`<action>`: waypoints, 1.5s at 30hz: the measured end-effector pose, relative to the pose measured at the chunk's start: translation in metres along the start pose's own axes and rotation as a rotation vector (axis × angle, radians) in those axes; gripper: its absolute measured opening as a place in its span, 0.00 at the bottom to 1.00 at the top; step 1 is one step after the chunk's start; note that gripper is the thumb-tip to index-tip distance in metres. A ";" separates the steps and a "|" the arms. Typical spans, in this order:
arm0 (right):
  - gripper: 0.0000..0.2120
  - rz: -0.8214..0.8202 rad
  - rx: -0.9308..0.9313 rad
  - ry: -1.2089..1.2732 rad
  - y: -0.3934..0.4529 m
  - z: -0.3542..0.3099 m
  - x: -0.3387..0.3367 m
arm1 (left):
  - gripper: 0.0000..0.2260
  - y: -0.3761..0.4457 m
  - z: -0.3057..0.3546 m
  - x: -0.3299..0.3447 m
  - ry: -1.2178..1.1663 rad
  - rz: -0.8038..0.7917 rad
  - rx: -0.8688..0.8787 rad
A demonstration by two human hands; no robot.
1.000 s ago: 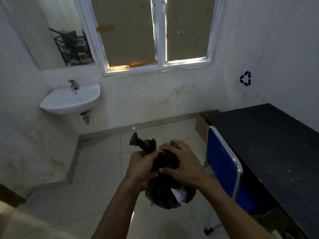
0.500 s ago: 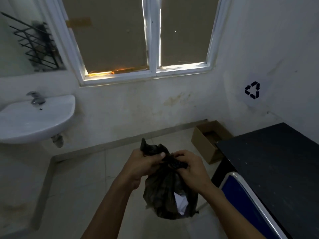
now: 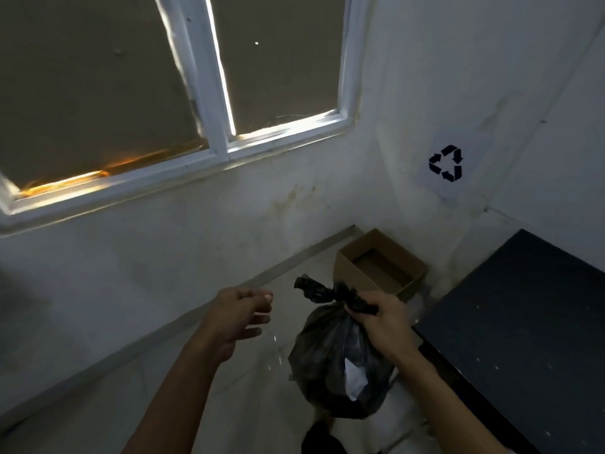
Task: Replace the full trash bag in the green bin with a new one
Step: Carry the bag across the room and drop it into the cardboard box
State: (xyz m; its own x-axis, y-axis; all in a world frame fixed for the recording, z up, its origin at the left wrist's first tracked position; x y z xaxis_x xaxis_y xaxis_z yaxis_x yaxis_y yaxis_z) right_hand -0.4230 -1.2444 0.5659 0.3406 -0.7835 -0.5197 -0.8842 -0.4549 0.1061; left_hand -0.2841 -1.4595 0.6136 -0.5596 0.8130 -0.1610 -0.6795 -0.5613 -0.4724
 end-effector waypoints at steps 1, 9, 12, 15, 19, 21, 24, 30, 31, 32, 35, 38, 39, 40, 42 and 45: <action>0.06 0.009 0.026 0.007 0.023 0.009 0.002 | 0.05 0.024 0.010 0.005 0.014 -0.016 0.004; 0.11 0.197 0.212 0.058 0.185 0.063 -0.009 | 0.06 0.201 0.105 0.069 0.105 -0.158 0.006; 0.12 0.256 0.298 0.062 0.231 0.079 -0.016 | 0.06 0.253 0.135 0.096 0.131 -0.213 -0.012; 0.11 0.311 0.382 0.064 0.270 0.096 -0.018 | 0.07 0.304 0.155 0.125 0.180 -0.297 -0.039; 0.20 0.370 0.513 0.085 0.317 0.117 -0.017 | 0.08 0.381 0.179 0.164 0.270 -0.408 -0.062; 0.21 0.410 0.571 0.073 0.338 0.126 -0.015 | 0.07 0.418 0.189 0.184 0.320 -0.462 -0.074; 0.17 0.496 0.686 0.052 0.367 0.135 -0.014 | 0.06 0.468 0.203 0.213 0.389 -0.538 -0.096; 0.26 0.666 0.879 0.057 0.411 0.149 -0.009 | 0.04 0.535 0.212 0.254 0.515 -0.669 -0.189; 0.26 0.700 0.903 0.055 0.417 0.153 -0.009 | 0.04 0.546 0.209 0.260 0.533 -0.678 -0.203; 0.26 0.725 0.927 0.057 0.422 0.157 -0.007 | 0.04 0.555 0.205 0.266 0.549 -0.682 -0.219; 0.19 0.808 1.005 0.070 0.431 0.175 -0.001 | 0.04 0.575 0.188 0.281 0.591 -0.693 -0.279; 0.10 0.872 1.115 0.116 0.433 0.207 0.011 | 0.04 0.591 0.170 0.298 0.607 -0.697 -0.310; 0.10 0.886 1.152 0.135 0.433 0.220 0.016 | 0.05 0.597 0.163 0.304 0.612 -0.693 -0.307; 0.10 0.899 1.185 0.155 0.433 0.233 0.021 | 0.06 0.605 0.155 0.310 0.616 -0.691 -0.302; 0.09 0.919 1.213 0.173 0.434 0.262 0.031 | 0.07 0.621 0.135 0.325 0.625 -0.698 -0.299; 0.09 0.937 1.219 0.165 0.439 0.312 0.043 | 0.07 0.655 0.092 0.351 0.651 -0.699 -0.297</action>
State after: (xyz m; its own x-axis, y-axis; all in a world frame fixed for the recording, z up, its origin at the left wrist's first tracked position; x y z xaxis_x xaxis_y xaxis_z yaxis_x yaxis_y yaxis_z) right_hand -0.8967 -1.3456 0.3258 -0.5086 -0.6547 -0.5592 -0.4819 0.7547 -0.4453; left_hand -0.9691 -1.5562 0.3277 0.3498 0.9221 -0.1657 -0.5605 0.0643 -0.8256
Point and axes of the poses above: each hand's wrist, its own y-axis towards the middle knuckle, its own x-axis out of the palm, z = x × y, the point moved 4 cm from there along y, towards the middle knuckle
